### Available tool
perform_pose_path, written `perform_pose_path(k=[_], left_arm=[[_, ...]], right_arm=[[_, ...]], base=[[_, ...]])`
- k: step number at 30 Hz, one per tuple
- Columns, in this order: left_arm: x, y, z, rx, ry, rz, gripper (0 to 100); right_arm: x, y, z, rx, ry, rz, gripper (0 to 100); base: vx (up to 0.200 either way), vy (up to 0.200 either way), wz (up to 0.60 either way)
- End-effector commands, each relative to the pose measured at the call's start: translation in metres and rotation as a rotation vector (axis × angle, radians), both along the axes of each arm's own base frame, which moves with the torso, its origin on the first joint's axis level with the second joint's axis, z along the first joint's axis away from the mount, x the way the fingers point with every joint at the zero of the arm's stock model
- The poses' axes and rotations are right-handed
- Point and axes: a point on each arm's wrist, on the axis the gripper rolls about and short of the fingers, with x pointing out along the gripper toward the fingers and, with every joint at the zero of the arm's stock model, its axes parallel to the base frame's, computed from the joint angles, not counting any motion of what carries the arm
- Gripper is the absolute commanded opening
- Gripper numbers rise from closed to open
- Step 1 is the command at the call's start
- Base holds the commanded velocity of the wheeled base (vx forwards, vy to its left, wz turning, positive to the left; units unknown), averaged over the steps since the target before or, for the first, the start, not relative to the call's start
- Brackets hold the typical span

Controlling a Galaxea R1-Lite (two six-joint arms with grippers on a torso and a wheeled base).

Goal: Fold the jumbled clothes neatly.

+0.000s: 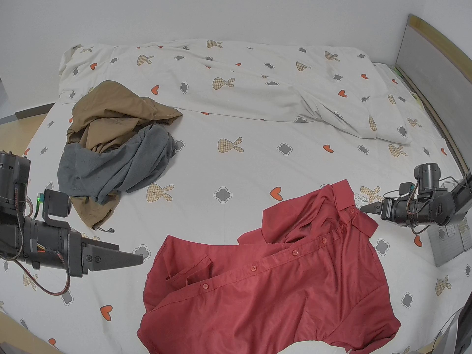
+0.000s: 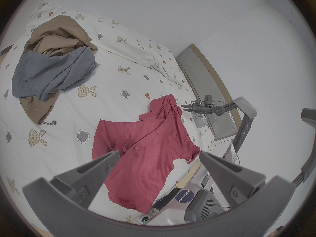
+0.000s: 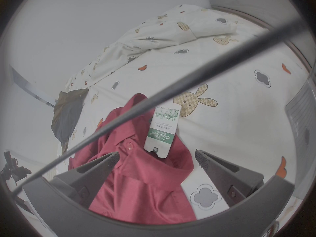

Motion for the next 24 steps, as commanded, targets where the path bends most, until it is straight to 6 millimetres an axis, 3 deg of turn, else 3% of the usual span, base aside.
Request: perform_pose_path(k=[1, 6, 10, 19, 24], left_arm=[[0.001, -0.001, -0.003, 0.001, 0.01, -0.002, 100], [0.001, -0.001, -0.003, 0.001, 0.01, -0.002, 100], [0.001, -0.001, -0.004, 0.001, 0.011, -0.002, 100], [0.001, -0.001, -0.005, 0.002, 0.013, -0.002, 100], [0.001, -0.001, -0.005, 0.002, 0.013, -0.002, 100]], right_arm=[[0.018, -0.009, -0.043, 0.031, 0.055, 0.005, 100], [0.033, -0.007, -0.057, 0.073, 0.02, 0.032, 100], [0.042, -0.012, -0.054, 0.151, 0.015, 0.015, 100], [0.035, -0.041, -0.051, 0.338, 0.037, 0.006, 100], [0.035, -0.043, -0.053, 0.367, 0.046, 0.011, 100]], base=[[0.0, 0.0, 0.0], [0.0, 0.0, 0.0], [0.0, 0.0, 0.0], [0.0, 0.0, 0.0], [0.0, 0.0, 0.0]])
